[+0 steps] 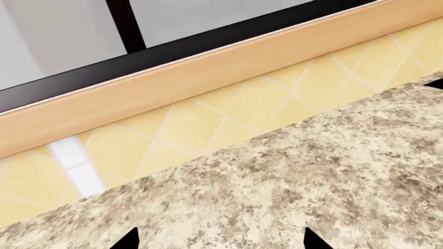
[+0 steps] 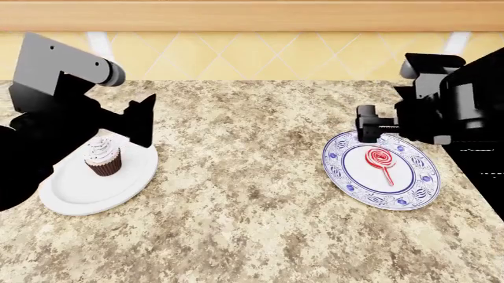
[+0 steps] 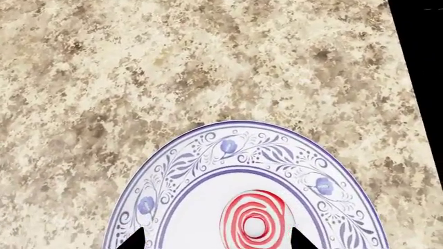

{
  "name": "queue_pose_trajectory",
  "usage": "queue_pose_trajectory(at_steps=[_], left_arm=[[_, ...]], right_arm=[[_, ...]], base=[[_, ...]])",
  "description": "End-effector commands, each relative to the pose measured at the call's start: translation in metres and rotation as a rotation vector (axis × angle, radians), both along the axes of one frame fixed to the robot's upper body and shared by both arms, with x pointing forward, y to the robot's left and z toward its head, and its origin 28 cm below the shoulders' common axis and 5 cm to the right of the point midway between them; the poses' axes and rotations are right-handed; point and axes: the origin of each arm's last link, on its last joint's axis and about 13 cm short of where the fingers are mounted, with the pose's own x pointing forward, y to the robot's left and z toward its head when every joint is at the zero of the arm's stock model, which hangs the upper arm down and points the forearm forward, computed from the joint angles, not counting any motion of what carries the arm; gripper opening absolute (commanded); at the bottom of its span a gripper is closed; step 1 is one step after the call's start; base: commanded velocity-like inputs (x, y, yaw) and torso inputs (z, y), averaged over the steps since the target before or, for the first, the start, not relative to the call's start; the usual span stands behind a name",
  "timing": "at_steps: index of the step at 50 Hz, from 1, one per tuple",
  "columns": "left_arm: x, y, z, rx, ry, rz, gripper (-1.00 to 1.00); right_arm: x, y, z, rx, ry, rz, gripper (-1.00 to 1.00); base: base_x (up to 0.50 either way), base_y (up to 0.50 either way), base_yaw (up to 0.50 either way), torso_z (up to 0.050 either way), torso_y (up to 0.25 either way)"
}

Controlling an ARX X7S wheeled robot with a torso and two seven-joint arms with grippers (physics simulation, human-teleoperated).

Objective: Move the dessert items from the plate to the tray.

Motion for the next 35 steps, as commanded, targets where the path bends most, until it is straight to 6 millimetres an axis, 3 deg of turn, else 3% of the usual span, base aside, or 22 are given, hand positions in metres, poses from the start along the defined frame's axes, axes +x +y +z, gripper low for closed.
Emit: queue_pose_trajectory(at_steps=[1, 13, 35], left_arm=[[0.01, -0.001, -0.004, -0.002, -0.001, -0.004, 1.0], [0.01, -0.004, -0.007, -0.006, 0.002, -0.013, 1.0], [-0.012, -0.001, 0.006, 0.019, -0.045, 0.013, 1.0]], right_arm=[[0.008, -0.018, 0.01, -0.028, 0.02, -0.04, 1.0], [0.007, -0.022, -0.025, -0.038, 0.076, -0.049, 1.0], [0.004, -0.021, -0.05, -0.013, 0.083, -0.02, 1.0]], base=[[0.0, 0.0, 0.0, 0.0, 0.0], [0.0, 0.0, 0.0, 0.0, 0.0], [0.0, 0.0, 0.0, 0.0, -0.039]])
